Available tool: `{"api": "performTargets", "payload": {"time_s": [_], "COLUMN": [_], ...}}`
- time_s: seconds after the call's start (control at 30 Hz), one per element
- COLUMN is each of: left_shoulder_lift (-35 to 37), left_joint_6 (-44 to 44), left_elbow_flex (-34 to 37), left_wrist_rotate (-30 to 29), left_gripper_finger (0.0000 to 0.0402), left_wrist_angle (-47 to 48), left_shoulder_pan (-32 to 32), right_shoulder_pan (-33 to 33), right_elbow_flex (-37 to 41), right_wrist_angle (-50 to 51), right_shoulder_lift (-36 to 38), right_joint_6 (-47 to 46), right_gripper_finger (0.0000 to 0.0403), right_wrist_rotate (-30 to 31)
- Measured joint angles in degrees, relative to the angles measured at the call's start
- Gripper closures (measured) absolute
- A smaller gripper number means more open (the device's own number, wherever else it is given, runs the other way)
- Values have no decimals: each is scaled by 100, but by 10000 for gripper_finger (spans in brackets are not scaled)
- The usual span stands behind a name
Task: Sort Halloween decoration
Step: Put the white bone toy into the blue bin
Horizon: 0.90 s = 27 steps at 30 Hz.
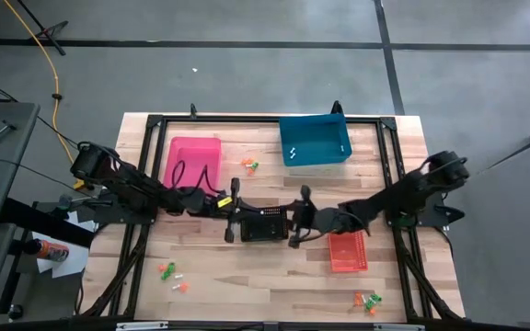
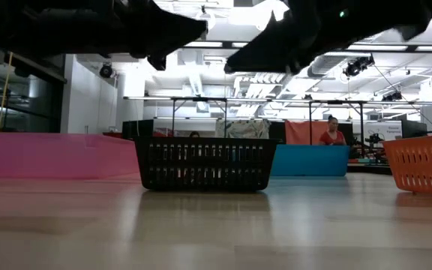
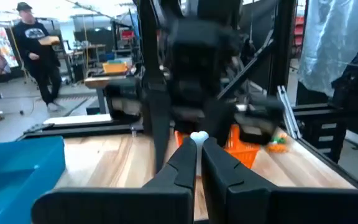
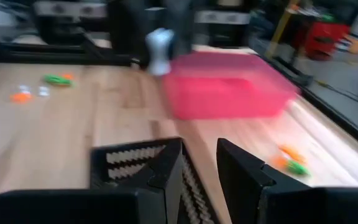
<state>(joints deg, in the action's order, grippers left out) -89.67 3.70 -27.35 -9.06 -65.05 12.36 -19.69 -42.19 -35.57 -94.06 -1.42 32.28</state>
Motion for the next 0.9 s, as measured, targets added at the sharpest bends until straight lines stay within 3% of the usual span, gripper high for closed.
{"api": "performTargets", "payload": {"time_s": [0.13,0.27,0.47,0.6,0.9], "left_shoulder_lift": [0,0,-3,-302,-2223], "left_joint_6": [280,332,-546,-792,-320], "left_elbow_flex": [-72,-110,-424,-1317,-4095], "left_wrist_rotate": [-244,-712,21,687,566], "left_gripper_finger": [401,401,401,401,401], "left_wrist_angle": [-87,55,435,1265,3391], "left_shoulder_pan": [-98,-515,-1730,-2296,-2693], "right_shoulder_pan": [49,-133,-520,-717,-939], "right_elbow_flex": [4,4,4,4,4], "right_wrist_angle": [-712,-914,-626,-332,103], "right_shoulder_lift": [-342,-69,754,1197,1580], "right_joint_6": [388,962,1809,1991,1976], "right_gripper_finger": [306,306,306,306,306], "right_wrist_rotate": [-191,12,977,1201,1270]}}
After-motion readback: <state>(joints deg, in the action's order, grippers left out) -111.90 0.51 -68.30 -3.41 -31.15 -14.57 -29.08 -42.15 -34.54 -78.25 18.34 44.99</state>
